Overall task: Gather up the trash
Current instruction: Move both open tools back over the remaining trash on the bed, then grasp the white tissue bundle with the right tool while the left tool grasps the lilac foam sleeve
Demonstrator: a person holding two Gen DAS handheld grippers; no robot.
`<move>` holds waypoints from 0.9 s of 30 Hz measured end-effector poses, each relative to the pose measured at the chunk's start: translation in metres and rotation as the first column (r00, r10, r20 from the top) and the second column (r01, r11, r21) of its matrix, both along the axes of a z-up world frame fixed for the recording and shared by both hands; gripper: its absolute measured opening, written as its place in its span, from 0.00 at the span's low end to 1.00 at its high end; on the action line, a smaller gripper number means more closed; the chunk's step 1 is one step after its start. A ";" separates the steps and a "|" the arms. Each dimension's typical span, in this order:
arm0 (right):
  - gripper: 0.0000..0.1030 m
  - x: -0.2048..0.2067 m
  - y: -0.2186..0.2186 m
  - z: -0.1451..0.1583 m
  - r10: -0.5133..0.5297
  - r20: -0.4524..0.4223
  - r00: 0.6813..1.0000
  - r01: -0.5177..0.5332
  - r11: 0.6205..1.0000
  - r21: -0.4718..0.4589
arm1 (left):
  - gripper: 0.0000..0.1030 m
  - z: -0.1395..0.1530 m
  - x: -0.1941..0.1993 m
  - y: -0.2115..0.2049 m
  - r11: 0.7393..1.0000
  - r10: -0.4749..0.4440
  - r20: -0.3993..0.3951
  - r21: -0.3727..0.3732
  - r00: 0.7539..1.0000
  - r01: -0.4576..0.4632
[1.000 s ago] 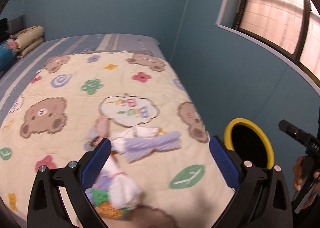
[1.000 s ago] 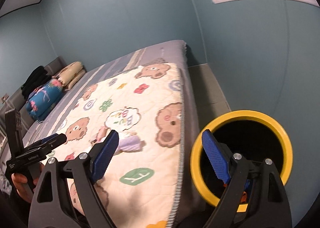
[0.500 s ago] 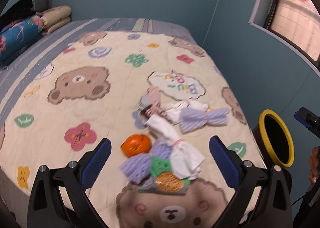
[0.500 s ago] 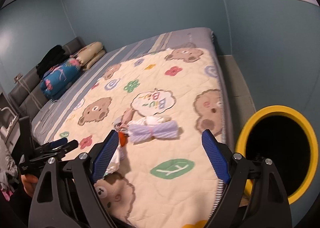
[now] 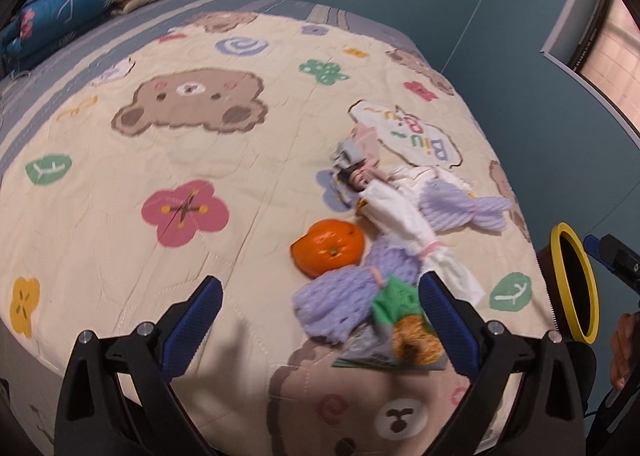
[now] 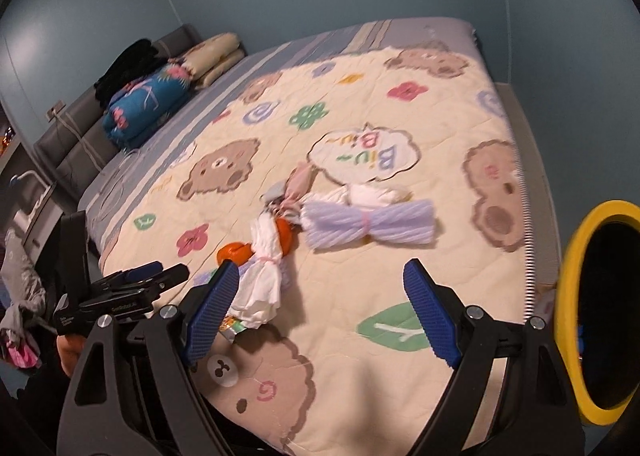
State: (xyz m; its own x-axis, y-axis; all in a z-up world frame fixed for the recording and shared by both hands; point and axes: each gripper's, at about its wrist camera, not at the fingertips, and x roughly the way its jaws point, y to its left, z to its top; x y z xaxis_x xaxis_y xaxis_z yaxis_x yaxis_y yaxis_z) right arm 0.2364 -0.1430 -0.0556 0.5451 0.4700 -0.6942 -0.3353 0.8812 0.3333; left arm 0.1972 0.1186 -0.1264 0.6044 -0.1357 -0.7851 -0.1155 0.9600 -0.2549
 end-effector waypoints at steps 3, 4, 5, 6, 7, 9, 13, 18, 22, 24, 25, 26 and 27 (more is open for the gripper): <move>0.77 0.009 0.016 -0.012 0.041 -0.033 0.999 -0.041 0.999 0.009 | 0.92 -0.011 0.001 0.007 1.000 0.012 -0.024 -0.027 1.000 -0.013; 0.75 0.012 0.021 -0.016 0.053 -0.047 0.998 -0.052 0.999 0.012 | 0.92 -0.014 0.001 0.009 0.999 0.019 -0.033 -0.039 0.999 -0.020; 0.74 0.015 0.026 -0.021 0.067 -0.064 0.996 -0.066 0.998 0.015 | 0.92 -0.018 0.001 0.013 0.998 0.026 -0.044 -0.055 0.999 -0.028; 0.73 0.018 0.031 -0.026 0.082 -0.079 0.994 -0.081 0.997 0.018 | 0.92 -0.021 0.002 0.015 0.997 0.028 -0.049 -0.065 0.998 -0.032; 0.73 0.020 0.036 -0.030 0.094 -0.090 0.992 -0.092 0.996 0.019 | 0.92 -0.024 0.002 0.017 0.996 0.032 -0.056 -0.080 0.998 -0.036; 0.72 0.027 0.047 -0.040 0.110 -0.118 0.987 -0.108 0.994 0.020 | 0.92 -0.029 0.004 0.021 0.994 0.036 -0.067 -0.100 0.997 -0.043; 0.70 0.036 0.062 -0.057 0.140 -0.177 0.974 -0.136 0.990 0.036 | 0.92 -0.037 0.005 0.025 0.990 0.034 -0.081 -0.136 0.996 -0.045; 0.69 0.043 0.074 -0.077 0.155 -0.230 0.961 -0.151 0.988 0.031 | 0.92 -0.047 0.009 0.025 0.985 0.021 -0.101 -0.168 0.995 -0.038; 0.67 0.049 0.075 -0.089 0.140 -0.264 0.954 -0.133 0.990 0.044 | 0.90 -0.049 0.011 0.021 0.988 0.012 -0.102 -0.151 0.995 -0.027; 0.64 0.051 0.075 -0.094 0.145 -0.279 0.949 -0.136 0.989 0.053 | 0.85 -0.050 0.012 0.020 0.989 0.013 -0.104 -0.143 0.994 -0.028; 0.62 0.051 0.076 -0.095 0.148 -0.283 0.947 -0.139 0.989 0.054 | 0.80 -0.051 0.013 0.019 0.990 0.009 -0.106 -0.140 0.994 -0.023; 0.60 0.052 0.078 -0.097 0.150 -0.287 0.946 -0.142 0.989 0.051 | 0.74 -0.051 0.014 0.018 0.990 0.003 -0.107 -0.142 0.994 -0.018; 0.59 0.052 0.080 -0.100 0.153 -0.292 0.944 -0.145 0.988 0.048 | 0.71 -0.051 0.014 0.017 0.989 -0.008 -0.107 -0.147 0.994 -0.008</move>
